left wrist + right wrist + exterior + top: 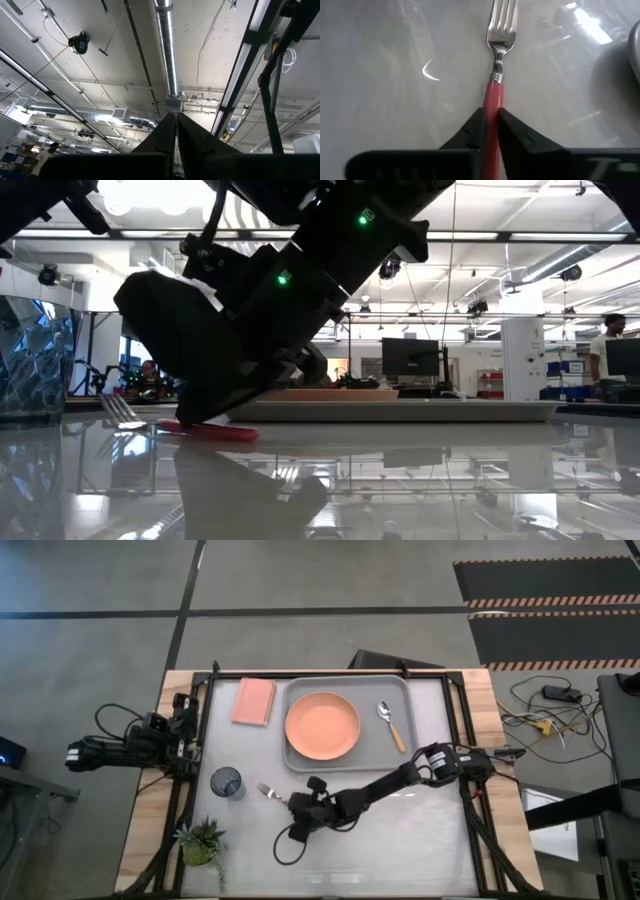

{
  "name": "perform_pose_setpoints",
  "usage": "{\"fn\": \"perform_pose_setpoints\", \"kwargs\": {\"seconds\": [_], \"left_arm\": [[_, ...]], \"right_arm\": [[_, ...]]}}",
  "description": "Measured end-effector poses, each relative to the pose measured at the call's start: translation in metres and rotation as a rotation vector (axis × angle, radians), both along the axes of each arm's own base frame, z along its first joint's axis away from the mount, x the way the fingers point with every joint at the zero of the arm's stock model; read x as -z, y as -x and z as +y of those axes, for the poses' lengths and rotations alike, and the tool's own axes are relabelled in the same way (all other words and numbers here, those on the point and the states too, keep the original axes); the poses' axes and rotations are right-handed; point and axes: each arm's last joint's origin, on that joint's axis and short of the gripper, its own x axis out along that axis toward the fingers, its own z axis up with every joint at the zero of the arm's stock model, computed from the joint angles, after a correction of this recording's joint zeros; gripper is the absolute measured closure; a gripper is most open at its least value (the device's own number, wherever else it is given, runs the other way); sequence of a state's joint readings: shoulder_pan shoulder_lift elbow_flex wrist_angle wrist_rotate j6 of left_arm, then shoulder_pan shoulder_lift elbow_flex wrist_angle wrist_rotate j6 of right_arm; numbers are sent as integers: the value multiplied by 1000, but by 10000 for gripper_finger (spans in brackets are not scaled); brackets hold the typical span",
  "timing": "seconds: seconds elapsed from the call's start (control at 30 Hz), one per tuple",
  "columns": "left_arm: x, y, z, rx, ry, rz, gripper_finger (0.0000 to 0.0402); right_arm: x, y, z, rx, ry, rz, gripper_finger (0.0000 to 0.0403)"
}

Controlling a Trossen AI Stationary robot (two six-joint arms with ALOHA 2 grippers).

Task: Pick and place plate/cup/fork/spoon on tray
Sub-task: Put the pink fork on the gray tray to the right of the orange plate

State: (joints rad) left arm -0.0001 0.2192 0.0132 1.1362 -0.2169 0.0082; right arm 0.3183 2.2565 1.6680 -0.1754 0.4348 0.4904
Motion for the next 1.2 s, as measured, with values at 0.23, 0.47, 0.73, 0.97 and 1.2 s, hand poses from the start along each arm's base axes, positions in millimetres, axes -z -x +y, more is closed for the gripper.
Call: {"fn": "perform_pose_setpoints", "kwargs": {"seconds": [0.23,0.47,0.73,0.97,1.2], "left_arm": [[0,0,0,0,0,0,402],[0,0,0,0,0,1,402],[0,0,0,-1,0,0,402],[0,0,0,-1,0,0,402],[0,0,0,-6,-4,1,402]], "right_arm": [[-4,1,0,-22,-1,8,394],[-34,10,-2,-25,-25,32,395],[-90,26,-7,-9,-59,5,395],[-125,39,-10,-61,5,-44,395],[-91,33,-5,-159,89,-227,394]]}}
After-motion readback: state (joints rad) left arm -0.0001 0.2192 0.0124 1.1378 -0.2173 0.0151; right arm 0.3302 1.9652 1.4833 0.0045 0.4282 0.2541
